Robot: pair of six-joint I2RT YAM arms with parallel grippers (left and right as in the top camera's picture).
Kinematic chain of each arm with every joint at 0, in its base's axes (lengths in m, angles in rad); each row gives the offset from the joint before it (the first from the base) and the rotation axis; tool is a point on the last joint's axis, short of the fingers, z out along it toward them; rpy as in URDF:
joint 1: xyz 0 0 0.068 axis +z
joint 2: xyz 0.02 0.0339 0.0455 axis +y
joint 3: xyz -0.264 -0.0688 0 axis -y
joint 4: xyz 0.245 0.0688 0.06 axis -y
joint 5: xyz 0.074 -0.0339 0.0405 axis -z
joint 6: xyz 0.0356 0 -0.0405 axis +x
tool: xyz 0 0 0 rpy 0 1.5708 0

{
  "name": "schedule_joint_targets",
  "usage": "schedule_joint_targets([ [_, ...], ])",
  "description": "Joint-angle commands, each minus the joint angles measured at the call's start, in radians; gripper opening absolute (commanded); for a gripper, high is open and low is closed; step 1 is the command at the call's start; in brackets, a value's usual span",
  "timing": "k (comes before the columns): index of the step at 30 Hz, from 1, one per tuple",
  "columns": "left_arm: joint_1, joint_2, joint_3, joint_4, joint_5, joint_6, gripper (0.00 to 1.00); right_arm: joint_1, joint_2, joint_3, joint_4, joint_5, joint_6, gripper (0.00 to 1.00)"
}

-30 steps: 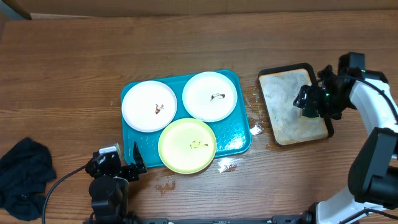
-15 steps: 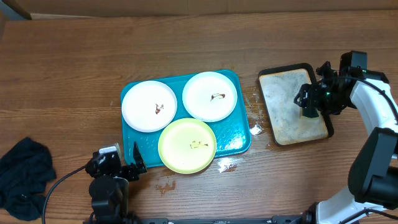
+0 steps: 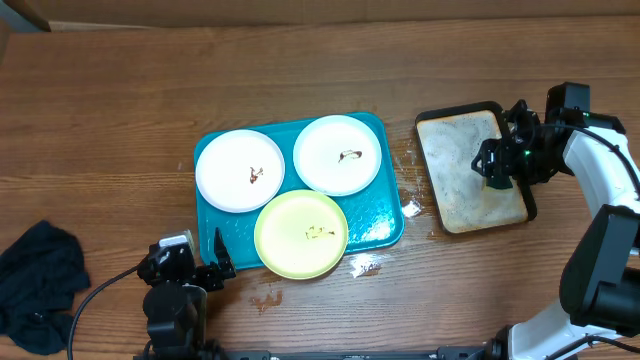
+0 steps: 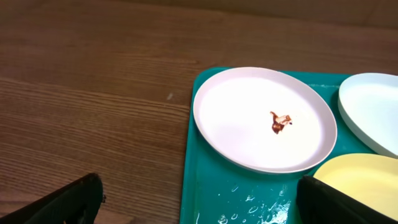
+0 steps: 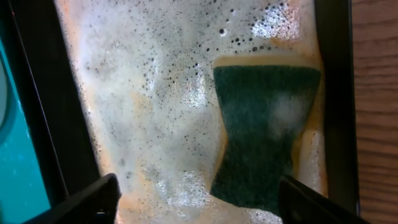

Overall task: Clean dirty plates on tray and stack at the side
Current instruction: 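Lower the right gripper and grasp the green sponge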

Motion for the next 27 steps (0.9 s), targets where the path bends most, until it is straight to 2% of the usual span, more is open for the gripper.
schedule_joint_targets([
  [1,0.006,-0.010,-0.005,0.000,0.010,0.027,1.00,-0.002,0.000,0.000,0.003,0.004,-0.037,0.77],
  [5,0.006,-0.010,-0.005,0.000,0.010,0.027,1.00,-0.002,0.000,0.000,0.003,0.048,-0.029,0.84],
  [10,0.006,-0.010,-0.005,0.000,0.010,0.027,1.00,-0.002,0.002,0.000,0.002,0.073,-0.017,0.86],
  [27,0.006,-0.010,-0.005,0.000,0.011,0.027,1.00,-0.002,0.149,0.000,0.048,0.071,-0.013,0.78],
])
